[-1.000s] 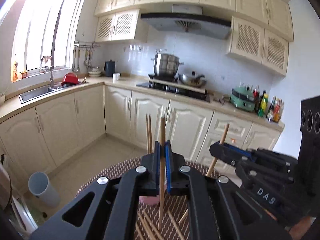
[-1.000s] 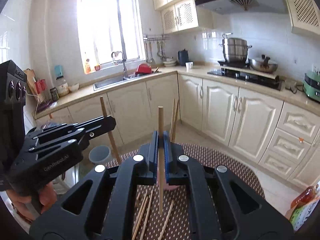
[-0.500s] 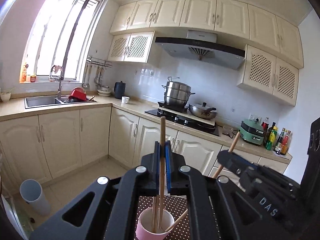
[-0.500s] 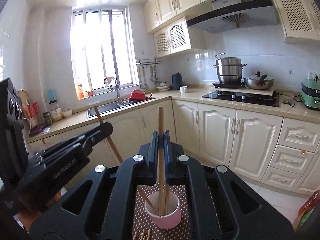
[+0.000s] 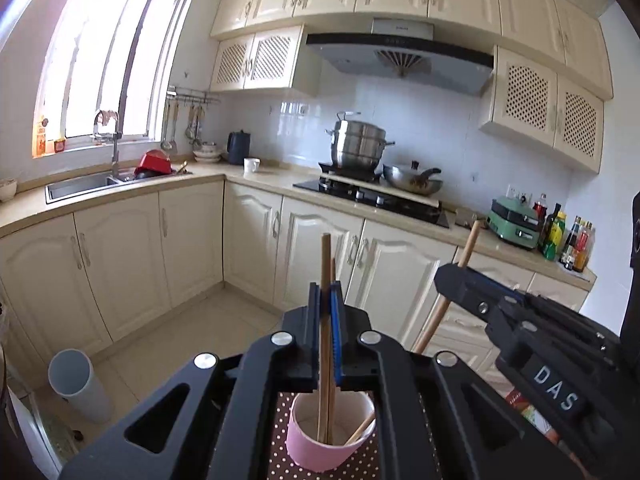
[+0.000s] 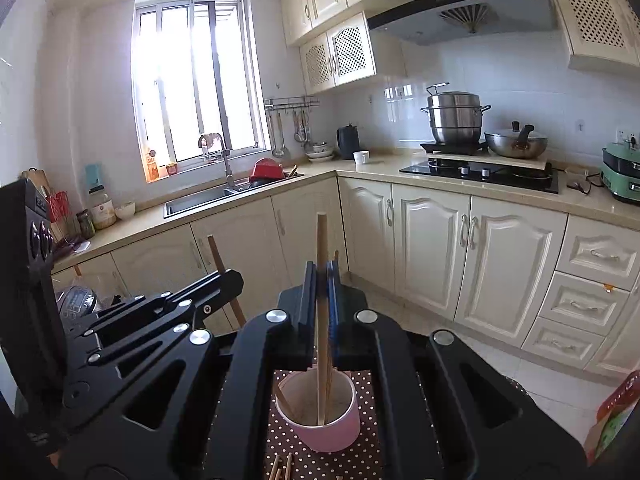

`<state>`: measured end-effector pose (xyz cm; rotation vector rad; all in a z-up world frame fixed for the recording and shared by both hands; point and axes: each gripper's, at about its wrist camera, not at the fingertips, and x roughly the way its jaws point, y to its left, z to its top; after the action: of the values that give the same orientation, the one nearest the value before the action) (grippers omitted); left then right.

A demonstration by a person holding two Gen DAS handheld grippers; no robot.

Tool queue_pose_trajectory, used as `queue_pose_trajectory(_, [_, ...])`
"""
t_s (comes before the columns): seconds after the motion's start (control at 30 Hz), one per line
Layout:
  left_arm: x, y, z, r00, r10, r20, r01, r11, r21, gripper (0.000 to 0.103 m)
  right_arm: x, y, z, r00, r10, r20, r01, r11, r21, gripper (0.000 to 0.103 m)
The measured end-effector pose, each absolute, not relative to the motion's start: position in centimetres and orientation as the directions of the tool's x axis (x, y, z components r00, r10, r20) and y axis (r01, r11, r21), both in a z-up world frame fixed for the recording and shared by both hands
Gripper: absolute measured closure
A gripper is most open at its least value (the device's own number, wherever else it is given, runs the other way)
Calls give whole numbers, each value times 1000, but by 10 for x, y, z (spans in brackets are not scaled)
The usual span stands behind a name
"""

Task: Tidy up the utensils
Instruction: 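Carry both held chopsticks over the pink cup and lower them in, then open the left tool then the right tool to drop chopsticks in the cup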

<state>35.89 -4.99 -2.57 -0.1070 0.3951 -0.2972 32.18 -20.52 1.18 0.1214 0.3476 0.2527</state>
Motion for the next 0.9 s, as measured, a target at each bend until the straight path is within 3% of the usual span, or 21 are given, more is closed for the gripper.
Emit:
queue_pose_trajectory(0.43, [350,-49,-40,866,-313,-391,282,950,-136,97,320,-203,-3,895,260,-361,-212,963,168,97])
queue_pose_trajectory(0.57, [345,-46,-41,872,-301,-386,271,954,-131,74,319,-204,-8,892,258,-372,-207,963,172,97])
queue_pose_trajectory(0.9, [334,-35,-42,876,-280,-393,253,960,-120,72,317,-207,-18,879,267,-396,-205,959,194,97])
